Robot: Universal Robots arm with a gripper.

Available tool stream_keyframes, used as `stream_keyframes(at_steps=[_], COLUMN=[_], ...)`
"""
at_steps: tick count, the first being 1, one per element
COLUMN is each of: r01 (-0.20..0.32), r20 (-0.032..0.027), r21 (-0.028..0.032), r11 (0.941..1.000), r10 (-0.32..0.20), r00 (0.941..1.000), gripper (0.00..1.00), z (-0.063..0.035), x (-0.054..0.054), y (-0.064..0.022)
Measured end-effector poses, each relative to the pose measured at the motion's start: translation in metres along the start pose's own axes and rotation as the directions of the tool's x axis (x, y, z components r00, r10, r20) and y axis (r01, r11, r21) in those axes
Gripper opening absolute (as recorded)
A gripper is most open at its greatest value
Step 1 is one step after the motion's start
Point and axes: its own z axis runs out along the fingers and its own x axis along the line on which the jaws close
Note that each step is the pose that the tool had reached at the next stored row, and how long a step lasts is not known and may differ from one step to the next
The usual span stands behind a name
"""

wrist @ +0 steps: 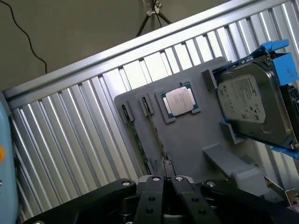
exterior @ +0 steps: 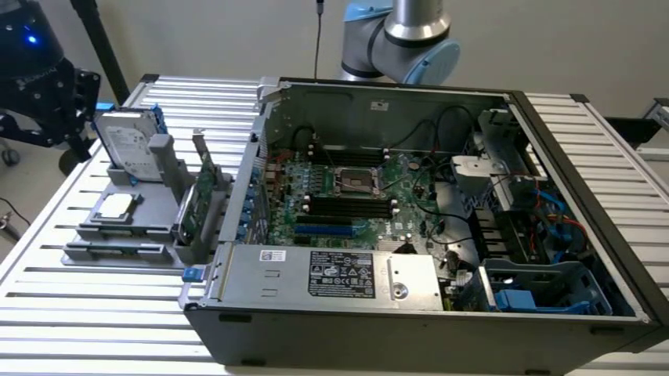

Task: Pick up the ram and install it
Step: 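Pick up the ram and move it above insertion slot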

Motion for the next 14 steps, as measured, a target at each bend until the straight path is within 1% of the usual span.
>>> stream_keyframes(at_steps=[3,6,8,12,14], r01=[0.056,0.109,0.144,0.215,0.227], r20=[-0.0009,-0.0018,-0.0024,-0.0036,-0.0039], r21=[0.001,0.0018,0.0023,0.0035,0.0037], r11=[0.9985,0.9941,0.9895,0.9766,0.9739], r10=[-0.056,-0.109,-0.144,-0.215,-0.227], r00=[0.9985,0.9941,0.9895,0.9766,0.9739], gripper=[0.11,0.11,0.11,0.11,0.11], z=[0.0,0.0,0.0,0.0,0.0001], x=[0.0,0.0,0.0,0.0001,0.0017], y=[0.0,0.0,0.0,0.0,0.0001])
